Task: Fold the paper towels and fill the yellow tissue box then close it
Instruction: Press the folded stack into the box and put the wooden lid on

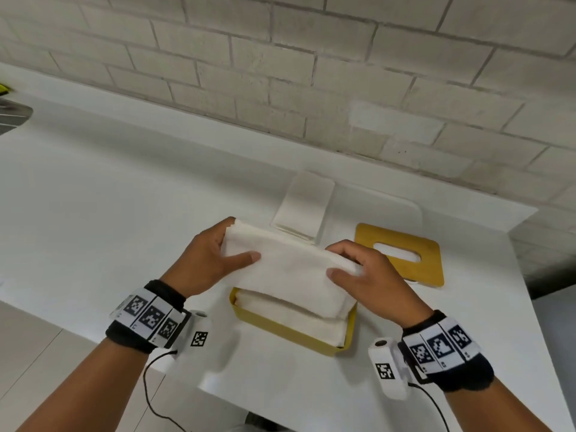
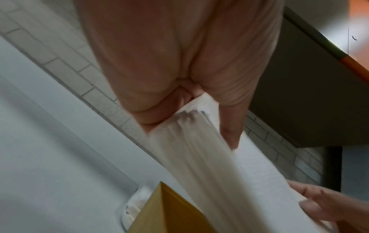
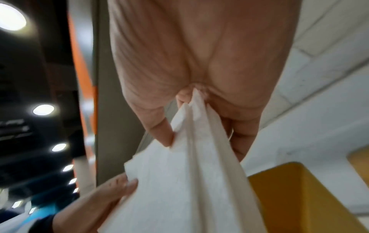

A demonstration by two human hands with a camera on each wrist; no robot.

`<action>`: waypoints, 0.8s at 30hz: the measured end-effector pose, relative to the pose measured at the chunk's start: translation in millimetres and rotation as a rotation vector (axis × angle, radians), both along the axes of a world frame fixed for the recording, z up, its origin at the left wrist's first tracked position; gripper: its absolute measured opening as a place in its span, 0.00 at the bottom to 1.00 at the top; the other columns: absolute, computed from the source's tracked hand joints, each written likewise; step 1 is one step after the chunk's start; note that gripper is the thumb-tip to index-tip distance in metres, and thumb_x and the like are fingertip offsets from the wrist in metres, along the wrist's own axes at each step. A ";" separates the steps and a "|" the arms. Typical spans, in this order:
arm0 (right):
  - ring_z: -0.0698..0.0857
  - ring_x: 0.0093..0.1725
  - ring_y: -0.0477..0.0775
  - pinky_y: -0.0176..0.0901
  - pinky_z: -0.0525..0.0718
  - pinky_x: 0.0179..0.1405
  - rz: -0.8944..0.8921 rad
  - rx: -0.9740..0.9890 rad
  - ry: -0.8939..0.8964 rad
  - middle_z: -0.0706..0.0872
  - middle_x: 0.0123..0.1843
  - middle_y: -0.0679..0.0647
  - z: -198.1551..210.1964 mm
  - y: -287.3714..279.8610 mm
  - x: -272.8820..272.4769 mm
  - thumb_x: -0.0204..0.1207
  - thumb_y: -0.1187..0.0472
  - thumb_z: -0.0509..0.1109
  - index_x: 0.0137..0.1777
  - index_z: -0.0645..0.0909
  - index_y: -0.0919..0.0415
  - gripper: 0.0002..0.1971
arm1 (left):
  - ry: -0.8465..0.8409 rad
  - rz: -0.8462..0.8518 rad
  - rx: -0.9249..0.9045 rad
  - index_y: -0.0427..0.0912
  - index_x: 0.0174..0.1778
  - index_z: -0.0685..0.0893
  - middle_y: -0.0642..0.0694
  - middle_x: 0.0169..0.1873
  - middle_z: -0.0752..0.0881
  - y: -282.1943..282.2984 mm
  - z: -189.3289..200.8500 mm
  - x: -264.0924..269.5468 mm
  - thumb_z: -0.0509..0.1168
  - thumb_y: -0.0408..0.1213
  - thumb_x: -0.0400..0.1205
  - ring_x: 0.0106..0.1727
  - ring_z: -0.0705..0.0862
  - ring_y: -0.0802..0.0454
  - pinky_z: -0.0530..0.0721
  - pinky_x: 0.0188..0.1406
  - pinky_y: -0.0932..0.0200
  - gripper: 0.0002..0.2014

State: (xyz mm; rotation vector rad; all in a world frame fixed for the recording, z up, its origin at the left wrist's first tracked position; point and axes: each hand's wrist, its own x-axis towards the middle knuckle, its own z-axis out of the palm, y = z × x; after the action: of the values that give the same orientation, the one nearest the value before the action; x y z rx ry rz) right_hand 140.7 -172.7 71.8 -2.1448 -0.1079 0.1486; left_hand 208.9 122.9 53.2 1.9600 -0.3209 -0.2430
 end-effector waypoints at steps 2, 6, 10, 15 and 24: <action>0.88 0.51 0.41 0.32 0.83 0.50 -0.048 0.039 0.019 0.90 0.50 0.41 -4.9 -1.9 -4.7 0.78 0.64 0.75 0.55 0.86 0.45 0.12 | -0.024 -0.039 0.151 0.62 0.65 0.79 0.62 0.53 0.89 -4.6 -3.1 2.9 0.79 0.48 0.77 0.51 0.87 0.68 0.85 0.45 0.70 0.23; 0.86 0.51 0.37 0.29 0.80 0.50 -0.111 -0.049 0.060 0.89 0.51 0.41 -29.0 -0.3 -9.8 0.78 0.61 0.76 0.57 0.85 0.45 0.12 | -0.125 -0.128 0.432 0.64 0.71 0.76 0.56 0.53 0.87 -17.7 -14.6 4.0 0.76 0.50 0.79 0.49 0.85 0.62 0.79 0.41 0.73 0.25; 0.83 0.62 0.46 0.42 0.80 0.65 -0.072 -0.275 -0.011 0.87 0.60 0.44 -50.5 9.5 -11.6 0.80 0.59 0.73 0.64 0.82 0.47 0.13 | -0.279 -0.172 0.600 0.57 0.74 0.77 0.52 0.56 0.90 -28.3 -27.4 2.3 0.74 0.49 0.81 0.55 0.87 0.50 0.84 0.53 0.57 0.25; 0.78 0.70 0.53 0.39 0.74 0.70 -0.036 -0.393 -0.019 0.83 0.69 0.48 -53.3 14.8 -9.2 0.85 0.59 0.68 0.72 0.79 0.48 0.17 | -0.530 -0.194 0.805 0.48 0.69 0.84 0.47 0.47 0.91 -34.9 -36.8 4.5 0.66 0.48 0.85 0.52 0.84 0.42 0.80 0.51 0.49 0.18; 0.83 0.59 0.59 0.53 0.88 0.55 0.051 -0.584 -0.216 0.87 0.60 0.53 -65.6 10.2 -7.4 0.75 0.69 0.76 0.66 0.86 0.55 0.20 | -0.514 -0.124 0.790 0.49 0.69 0.84 0.44 0.59 0.79 -31.6 -50.1 8.6 0.81 0.43 0.73 0.54 0.80 0.42 0.83 0.52 0.46 0.28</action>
State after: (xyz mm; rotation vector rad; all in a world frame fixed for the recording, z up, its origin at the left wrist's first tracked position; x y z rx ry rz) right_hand 133.3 -162.5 6.2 -2.7386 -0.2723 -0.0294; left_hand 217.5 91.3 3.1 2.7814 -0.7680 0.0858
